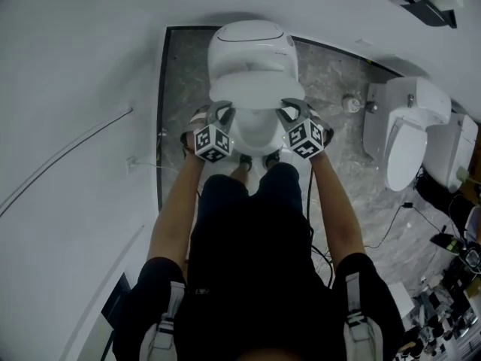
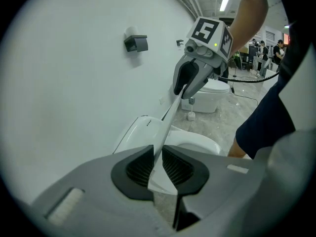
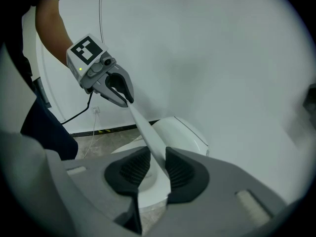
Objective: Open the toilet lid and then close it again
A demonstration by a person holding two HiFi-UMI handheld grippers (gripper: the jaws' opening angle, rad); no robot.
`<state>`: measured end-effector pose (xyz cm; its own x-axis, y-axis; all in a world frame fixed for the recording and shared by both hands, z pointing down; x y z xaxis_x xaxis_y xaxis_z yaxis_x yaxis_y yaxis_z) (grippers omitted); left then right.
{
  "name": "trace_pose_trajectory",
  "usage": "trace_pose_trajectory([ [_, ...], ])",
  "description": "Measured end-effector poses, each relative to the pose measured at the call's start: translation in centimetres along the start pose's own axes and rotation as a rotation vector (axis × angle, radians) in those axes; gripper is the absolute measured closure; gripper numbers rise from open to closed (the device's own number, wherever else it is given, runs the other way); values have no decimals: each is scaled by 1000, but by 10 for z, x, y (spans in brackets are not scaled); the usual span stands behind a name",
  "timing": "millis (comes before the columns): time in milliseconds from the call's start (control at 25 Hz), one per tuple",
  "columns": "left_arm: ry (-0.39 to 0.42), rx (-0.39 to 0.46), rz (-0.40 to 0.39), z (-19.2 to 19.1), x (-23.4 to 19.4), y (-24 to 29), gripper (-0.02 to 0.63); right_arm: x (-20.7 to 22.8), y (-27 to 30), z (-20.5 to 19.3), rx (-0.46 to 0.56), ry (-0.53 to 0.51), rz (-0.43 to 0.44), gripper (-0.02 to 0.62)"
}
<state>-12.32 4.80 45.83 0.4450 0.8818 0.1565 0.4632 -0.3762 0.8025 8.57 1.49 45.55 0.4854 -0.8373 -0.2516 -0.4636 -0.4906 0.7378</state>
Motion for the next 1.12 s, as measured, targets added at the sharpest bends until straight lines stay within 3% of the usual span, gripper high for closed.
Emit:
trace_pose_trajectory([
  [1120,-138,72,-17,16,-100,9,537,74,38,55,-17,54,-18,500],
])
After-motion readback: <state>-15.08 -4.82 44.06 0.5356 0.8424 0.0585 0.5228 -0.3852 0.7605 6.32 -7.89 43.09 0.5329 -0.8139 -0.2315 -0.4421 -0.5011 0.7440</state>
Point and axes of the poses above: the fingertips, and each gripper's own axes: y forward along the fingers, x to its right, z out of its top, the point moved 9 cm from there along -y, backward along the fingers, and after that the axes turned 9 degrees about -z, right-handed, at the moved point
